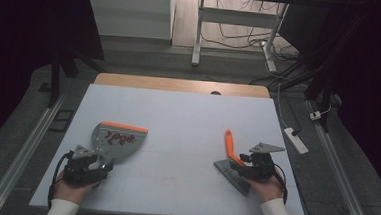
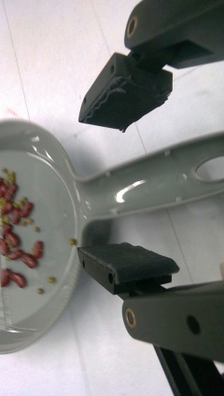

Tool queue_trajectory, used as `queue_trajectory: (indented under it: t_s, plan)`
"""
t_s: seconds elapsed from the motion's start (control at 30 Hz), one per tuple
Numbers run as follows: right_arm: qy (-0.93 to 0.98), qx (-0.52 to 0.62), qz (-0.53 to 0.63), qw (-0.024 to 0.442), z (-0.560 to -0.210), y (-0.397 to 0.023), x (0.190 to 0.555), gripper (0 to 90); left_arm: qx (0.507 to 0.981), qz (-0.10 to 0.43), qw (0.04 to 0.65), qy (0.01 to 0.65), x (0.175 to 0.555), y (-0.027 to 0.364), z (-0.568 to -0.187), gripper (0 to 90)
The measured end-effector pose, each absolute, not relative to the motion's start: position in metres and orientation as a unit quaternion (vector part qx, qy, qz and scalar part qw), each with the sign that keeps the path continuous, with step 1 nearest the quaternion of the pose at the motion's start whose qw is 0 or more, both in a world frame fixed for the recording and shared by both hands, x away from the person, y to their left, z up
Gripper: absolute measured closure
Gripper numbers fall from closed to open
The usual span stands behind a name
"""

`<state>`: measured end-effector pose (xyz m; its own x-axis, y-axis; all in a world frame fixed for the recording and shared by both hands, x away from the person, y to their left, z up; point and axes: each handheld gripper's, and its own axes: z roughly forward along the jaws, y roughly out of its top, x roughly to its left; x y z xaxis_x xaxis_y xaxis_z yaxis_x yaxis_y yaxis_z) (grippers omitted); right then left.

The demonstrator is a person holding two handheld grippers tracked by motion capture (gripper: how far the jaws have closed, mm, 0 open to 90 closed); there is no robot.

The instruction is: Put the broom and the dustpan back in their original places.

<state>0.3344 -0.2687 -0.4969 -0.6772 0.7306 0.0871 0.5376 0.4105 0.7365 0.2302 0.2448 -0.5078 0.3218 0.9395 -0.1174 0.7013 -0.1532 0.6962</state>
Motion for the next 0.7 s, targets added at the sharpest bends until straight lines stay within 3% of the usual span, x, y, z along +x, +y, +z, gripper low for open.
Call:
queue_trajectory:
  t_s: [0.7]
  plan:
    - [0.855, 0.303, 0.404, 0.115, -0.498, -0.244, 0.317, 46.3, 0.805, 0.136, 0.369, 0.444, 0.251, 0.216, -0.506, 33.0]
